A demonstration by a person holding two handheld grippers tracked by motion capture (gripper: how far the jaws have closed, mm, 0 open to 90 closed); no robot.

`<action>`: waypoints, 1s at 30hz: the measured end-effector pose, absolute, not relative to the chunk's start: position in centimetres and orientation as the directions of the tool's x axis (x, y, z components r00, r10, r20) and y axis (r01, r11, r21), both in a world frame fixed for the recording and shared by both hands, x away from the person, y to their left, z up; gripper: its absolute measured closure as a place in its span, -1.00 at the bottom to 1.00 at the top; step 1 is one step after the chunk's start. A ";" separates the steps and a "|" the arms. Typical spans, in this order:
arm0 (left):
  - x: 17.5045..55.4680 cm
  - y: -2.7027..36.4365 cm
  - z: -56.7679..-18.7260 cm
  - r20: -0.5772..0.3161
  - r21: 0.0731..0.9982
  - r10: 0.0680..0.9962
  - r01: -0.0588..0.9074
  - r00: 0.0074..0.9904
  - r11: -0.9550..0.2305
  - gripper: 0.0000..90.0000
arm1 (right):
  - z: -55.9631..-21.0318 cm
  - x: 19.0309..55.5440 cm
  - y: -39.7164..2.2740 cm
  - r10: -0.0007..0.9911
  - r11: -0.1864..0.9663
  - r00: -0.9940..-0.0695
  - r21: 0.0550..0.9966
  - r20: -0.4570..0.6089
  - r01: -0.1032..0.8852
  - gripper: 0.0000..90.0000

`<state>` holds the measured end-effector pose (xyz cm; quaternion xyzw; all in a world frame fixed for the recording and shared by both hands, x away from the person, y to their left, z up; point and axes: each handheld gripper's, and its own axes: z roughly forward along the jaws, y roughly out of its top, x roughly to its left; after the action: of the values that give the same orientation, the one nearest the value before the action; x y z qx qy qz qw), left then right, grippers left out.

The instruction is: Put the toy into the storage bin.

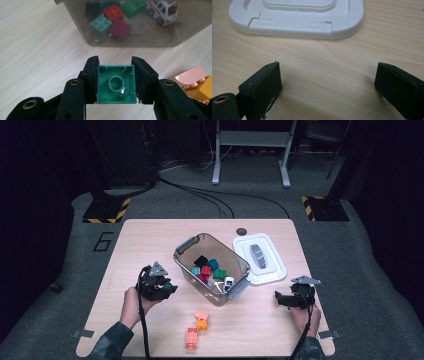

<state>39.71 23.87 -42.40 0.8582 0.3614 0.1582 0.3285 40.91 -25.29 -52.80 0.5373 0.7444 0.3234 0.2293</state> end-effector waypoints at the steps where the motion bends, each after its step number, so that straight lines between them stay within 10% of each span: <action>1: 39.8 23.9 -42.1 0.034 0.682 0.724 0.514 0.689 -0.520 0.31 | -52.8 40.9 -25.3 0.948 0.214 -0.318 0.728 0.006 0.651 -0.86; 30: 44.2 21.4 -35.2 0.106 0.739 0.713 0.425 0.693 -0.523 0.31 | -52.8 40.9 -25.3 0.948 0.214 -0.318 0.728 0.006 0.651 -0.86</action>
<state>44.24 21.37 -35.25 0.8487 0.3355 0.2028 0.3552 40.92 -25.30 -52.80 0.5371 0.7445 0.3235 0.2294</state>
